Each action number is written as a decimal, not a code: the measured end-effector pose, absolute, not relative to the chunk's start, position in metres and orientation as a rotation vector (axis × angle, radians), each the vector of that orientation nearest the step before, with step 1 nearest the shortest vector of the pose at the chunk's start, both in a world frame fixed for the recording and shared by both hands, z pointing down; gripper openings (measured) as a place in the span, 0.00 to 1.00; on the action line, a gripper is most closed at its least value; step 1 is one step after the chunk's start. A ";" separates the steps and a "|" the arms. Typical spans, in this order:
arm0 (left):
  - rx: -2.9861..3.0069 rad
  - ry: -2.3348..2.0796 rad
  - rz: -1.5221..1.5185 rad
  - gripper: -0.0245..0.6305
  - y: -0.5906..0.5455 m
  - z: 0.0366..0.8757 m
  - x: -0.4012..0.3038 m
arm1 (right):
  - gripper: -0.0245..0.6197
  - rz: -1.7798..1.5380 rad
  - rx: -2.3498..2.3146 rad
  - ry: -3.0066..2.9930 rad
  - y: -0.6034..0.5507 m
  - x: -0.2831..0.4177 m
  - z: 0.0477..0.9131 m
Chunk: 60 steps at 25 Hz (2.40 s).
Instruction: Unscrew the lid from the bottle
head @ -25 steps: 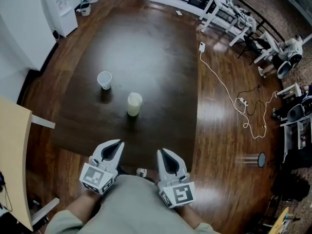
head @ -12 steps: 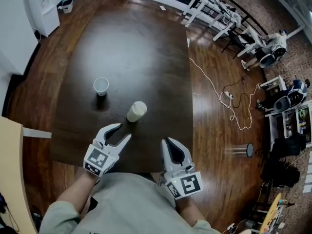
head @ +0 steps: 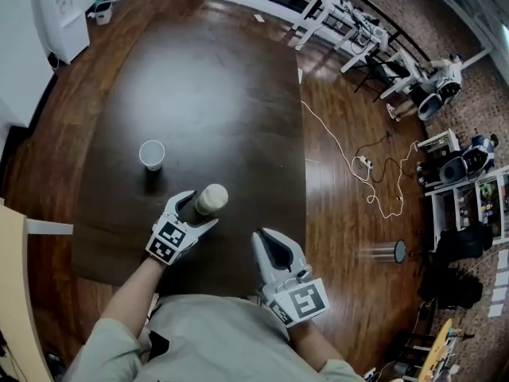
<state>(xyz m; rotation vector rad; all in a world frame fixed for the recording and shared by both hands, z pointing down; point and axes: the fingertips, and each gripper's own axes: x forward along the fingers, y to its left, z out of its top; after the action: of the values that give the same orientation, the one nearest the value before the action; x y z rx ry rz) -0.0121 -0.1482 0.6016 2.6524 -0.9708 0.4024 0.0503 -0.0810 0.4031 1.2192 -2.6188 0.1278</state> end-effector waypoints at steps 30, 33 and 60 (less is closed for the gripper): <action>2.574 -0.725 0.567 0.52 -0.140 0.640 0.015 | 0.04 0.198 1.053 -2.630 -0.092 0.038 0.432; 2.560 -0.627 0.566 0.54 -0.119 0.624 0.014 | 0.04 0.199 1.020 -2.689 -0.092 0.037 0.424; 2.708 -0.994 0.966 0.54 -0.070 0.530 -0.010 | 0.22 0.130 0.691 -2.854 -0.062 -0.012 0.347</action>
<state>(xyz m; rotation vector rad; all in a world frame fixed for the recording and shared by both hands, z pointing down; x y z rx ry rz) -0.0096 -0.0701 0.5298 2.7075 -0.9938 0.9661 -0.0122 -0.0619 0.3471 0.6912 -2.8542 0.1298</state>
